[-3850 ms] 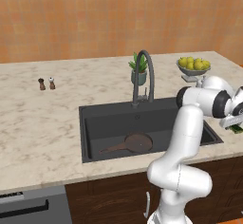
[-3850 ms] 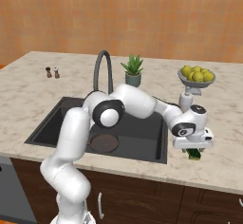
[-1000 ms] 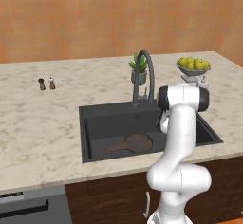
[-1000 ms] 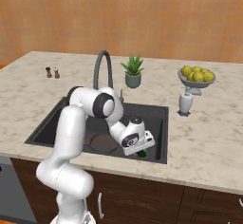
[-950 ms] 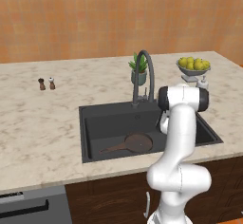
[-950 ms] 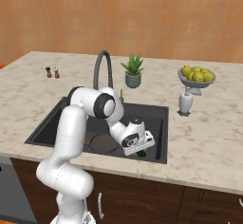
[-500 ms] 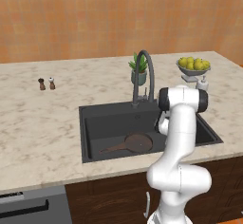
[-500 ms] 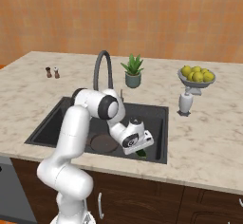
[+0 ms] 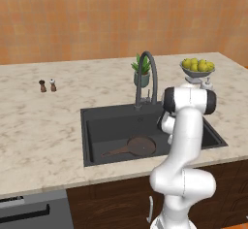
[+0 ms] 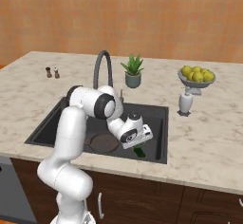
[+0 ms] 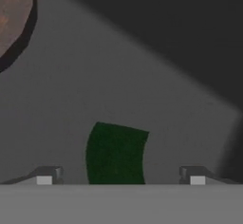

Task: Pick the pan and sponge and place them into the sink. Then turn on the water.

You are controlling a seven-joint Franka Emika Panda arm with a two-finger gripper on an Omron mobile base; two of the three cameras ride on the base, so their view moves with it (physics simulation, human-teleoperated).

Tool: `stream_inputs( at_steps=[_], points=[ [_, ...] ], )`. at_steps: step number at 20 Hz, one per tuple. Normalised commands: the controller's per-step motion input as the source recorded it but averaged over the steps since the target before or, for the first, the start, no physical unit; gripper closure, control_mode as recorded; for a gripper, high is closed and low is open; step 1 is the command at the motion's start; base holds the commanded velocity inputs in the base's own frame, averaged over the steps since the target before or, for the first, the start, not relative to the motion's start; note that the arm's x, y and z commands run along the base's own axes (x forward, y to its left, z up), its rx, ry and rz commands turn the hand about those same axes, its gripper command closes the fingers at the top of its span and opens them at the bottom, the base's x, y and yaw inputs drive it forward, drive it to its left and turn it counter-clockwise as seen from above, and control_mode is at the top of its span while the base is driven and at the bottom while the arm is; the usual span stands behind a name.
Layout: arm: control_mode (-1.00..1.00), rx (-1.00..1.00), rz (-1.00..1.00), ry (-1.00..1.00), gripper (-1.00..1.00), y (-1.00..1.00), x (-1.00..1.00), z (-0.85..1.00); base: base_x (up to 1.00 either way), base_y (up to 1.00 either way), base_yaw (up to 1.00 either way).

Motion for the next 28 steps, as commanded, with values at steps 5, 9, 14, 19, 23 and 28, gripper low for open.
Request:
stream_inputs(
  at_steps=[5, 9, 14, 19, 23, 28],
  points=[
    [-1.0, 0.0, -0.03, -0.11, -1.0, 0.11, -0.06, 1.0, 0.0, 0.0, 0.0],
    [-1.0, 0.0, -0.08, -0.02, -1.0, 0.02, -0.13, 1.0, 0.0, 0.0, 0.0],
    [-1.0, 0.03, -0.1, -0.03, -1.0, 0.0, -0.03, 1.0, 0.0, 0.0, 0.0],
    [-1.0, 0.11, -0.09, -0.1, -1.0, 0.0, 0.0, 1.0, 0.0, 0.0, 0.0],
    [-1.0, 0.15, -0.06, -0.07, -1.0, -0.02, 0.0, 1.0, 0.0, 0.0, 0.0],
    [-1.0, 0.18, -0.01, 0.0, -1.0, -0.24, 0.0, 0.34, 0.0, 0.0, 0.0]
  ],
)
